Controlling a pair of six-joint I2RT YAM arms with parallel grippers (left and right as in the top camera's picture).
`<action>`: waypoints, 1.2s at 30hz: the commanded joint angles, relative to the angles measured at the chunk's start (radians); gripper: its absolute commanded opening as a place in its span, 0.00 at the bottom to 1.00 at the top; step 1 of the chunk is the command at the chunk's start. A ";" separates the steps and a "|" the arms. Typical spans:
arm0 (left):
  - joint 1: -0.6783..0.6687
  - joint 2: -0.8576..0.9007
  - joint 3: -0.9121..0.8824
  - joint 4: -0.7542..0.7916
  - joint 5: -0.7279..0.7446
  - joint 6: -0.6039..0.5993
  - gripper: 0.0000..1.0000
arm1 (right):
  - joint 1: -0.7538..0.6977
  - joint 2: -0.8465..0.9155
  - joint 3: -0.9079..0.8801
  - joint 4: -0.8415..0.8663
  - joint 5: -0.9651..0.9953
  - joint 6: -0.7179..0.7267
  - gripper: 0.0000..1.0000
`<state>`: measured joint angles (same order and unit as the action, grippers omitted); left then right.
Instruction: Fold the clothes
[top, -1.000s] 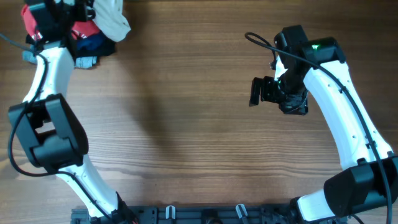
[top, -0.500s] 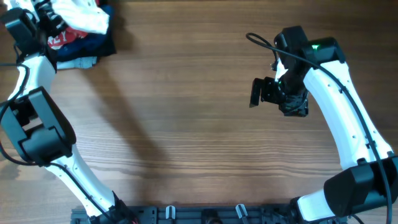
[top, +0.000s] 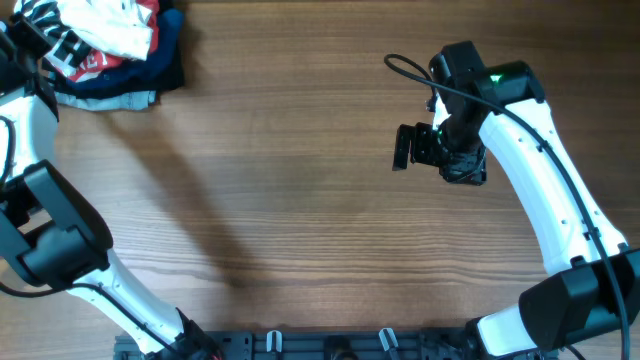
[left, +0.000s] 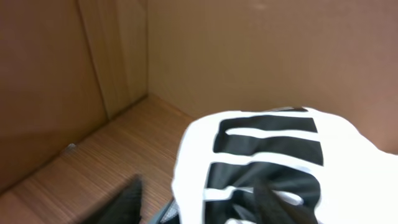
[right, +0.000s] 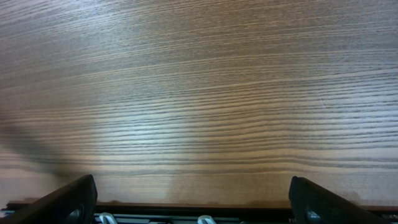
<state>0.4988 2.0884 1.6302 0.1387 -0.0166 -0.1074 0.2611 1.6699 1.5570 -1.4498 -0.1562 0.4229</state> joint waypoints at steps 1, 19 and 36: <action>-0.016 -0.020 0.016 -0.021 0.014 -0.014 0.04 | 0.006 -0.005 -0.011 0.013 -0.002 0.013 1.00; -0.203 0.033 0.018 0.098 0.119 -0.106 0.45 | 0.092 -0.005 -0.011 0.037 -0.002 0.033 1.00; -0.244 -1.203 -0.031 -1.269 0.676 -0.005 1.00 | 0.093 -0.482 0.071 0.090 0.078 0.026 1.00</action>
<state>0.2832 1.0386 1.6505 -1.0359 0.5346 -0.1509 0.3492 1.3617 1.6051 -1.3407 -0.1665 0.4450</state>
